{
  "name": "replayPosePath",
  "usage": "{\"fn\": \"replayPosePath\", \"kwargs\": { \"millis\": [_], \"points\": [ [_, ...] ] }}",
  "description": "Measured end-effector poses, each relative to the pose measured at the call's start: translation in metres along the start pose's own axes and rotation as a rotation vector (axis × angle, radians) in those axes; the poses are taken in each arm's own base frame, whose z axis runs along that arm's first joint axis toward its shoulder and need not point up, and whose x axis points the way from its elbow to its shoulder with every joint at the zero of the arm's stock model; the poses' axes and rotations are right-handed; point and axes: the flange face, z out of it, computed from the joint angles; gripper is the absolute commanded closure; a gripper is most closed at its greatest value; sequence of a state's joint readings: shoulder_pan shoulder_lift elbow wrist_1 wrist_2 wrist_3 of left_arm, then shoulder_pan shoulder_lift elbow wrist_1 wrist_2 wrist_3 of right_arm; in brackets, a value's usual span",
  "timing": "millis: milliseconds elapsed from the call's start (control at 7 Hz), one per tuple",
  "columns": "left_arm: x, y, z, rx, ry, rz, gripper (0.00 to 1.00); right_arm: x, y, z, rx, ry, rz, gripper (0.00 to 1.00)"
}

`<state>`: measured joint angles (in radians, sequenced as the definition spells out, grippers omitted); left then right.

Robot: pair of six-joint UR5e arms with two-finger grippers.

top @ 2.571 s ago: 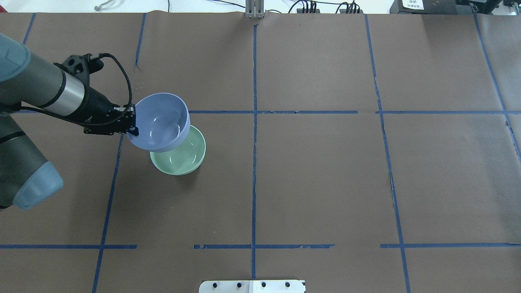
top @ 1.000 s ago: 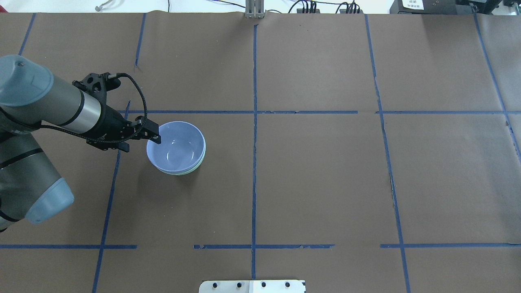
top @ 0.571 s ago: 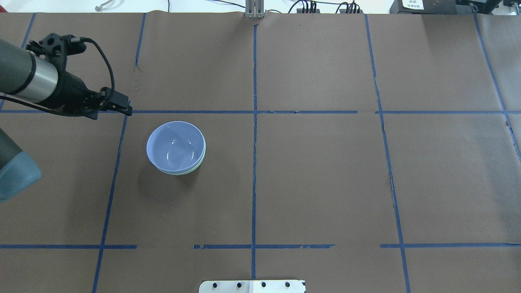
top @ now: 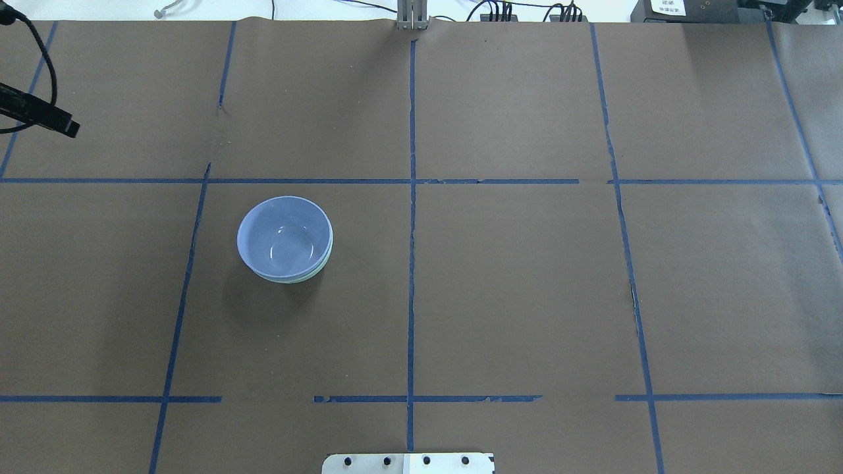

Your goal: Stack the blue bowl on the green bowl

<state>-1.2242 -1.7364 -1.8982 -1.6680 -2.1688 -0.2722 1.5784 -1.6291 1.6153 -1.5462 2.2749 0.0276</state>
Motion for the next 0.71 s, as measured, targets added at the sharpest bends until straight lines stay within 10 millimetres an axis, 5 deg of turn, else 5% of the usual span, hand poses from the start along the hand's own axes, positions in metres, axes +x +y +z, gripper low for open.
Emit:
{"fn": "replayPosePath", "kwargs": {
  "millis": [429, 714],
  "points": [
    [-0.189, 0.09, 0.012, -0.106, 0.0, -0.051, 0.0, 0.0, 0.0, 0.0, -0.001, 0.0, 0.001, 0.0],
    [-0.244, 0.141, 0.022, -0.142, 0.038, -0.144, 0.0, 0.0, 0.0, 0.0, 0.0, 0.0, 0.0, 0.0]
  ]
}}
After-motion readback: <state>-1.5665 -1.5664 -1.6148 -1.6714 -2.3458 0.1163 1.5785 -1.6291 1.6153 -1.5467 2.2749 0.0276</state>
